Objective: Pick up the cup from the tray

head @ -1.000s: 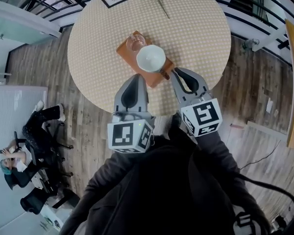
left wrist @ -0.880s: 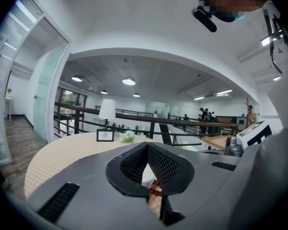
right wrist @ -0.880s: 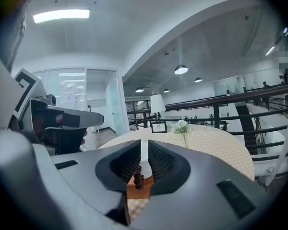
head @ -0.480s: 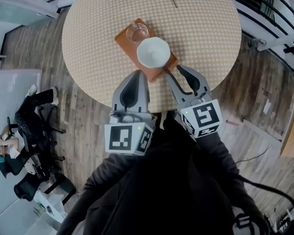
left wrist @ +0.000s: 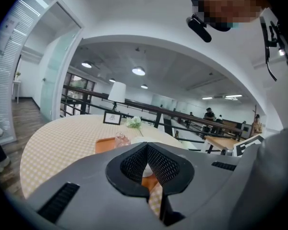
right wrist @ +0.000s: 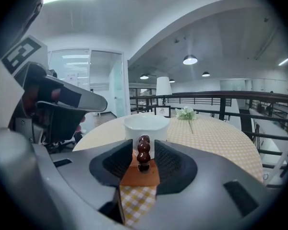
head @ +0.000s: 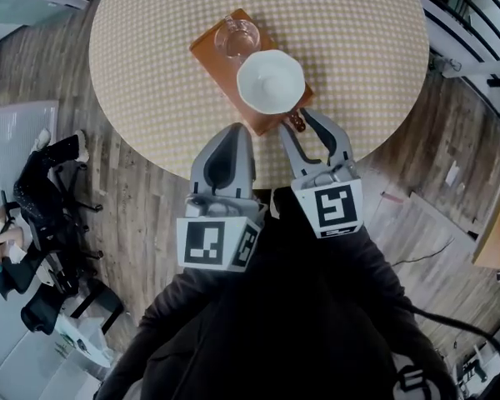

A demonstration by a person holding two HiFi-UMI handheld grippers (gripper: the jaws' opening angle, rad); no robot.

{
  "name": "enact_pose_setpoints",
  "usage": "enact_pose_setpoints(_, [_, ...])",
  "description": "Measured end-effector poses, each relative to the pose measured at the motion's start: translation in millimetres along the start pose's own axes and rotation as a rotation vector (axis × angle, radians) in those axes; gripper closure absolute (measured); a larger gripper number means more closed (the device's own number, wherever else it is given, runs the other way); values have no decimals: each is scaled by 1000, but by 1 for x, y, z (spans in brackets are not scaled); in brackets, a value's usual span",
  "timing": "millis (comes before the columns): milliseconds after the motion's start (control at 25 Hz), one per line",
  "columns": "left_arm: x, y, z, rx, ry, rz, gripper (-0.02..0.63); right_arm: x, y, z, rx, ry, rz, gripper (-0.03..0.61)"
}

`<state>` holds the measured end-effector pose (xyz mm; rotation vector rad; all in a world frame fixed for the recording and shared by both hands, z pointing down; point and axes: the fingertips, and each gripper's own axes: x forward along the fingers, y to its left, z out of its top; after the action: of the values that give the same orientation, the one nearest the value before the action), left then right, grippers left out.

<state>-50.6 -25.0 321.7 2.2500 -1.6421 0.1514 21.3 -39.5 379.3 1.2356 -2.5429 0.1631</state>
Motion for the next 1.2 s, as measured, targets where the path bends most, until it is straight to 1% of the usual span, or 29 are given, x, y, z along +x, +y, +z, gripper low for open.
enact_pose_setpoints(240, [8, 8, -20, -30, 43, -3, 607, 9, -1, -9, -64, 11, -24, 459])
enact_pose_setpoints(440, [10, 11, -30, -41, 64, -4, 607, 10, 1, -15, -121, 27, -19, 494])
enact_pose_setpoints(600, [9, 15, -31, -42, 67, 1, 607, 12, 3, -14, -130, 19, -28, 522])
enact_pose_setpoints(840, [7, 19, -32, -41, 68, 7, 607, 13, 4, -16, -145, 15, -52, 526])
enact_pose_setpoints(920, [7, 18, -32, -40, 69, 5, 607, 14, 4, -14, -124, -9, -60, 529])
enact_pose_setpoints(1040, [6, 17, -29, -36, 65, 4, 607, 13, 2, -4, -17, -94, -79, 537])
enact_pose_setpoints(1080, [5, 16, -27, -34, 61, 5, 607, 13, 2, -1, 4, -111, -81, 540])
enact_pose_setpoints(1200, [2, 16, -21, -28, 50, 7, 607, 10, 1, 5, 18, -136, -82, 543])
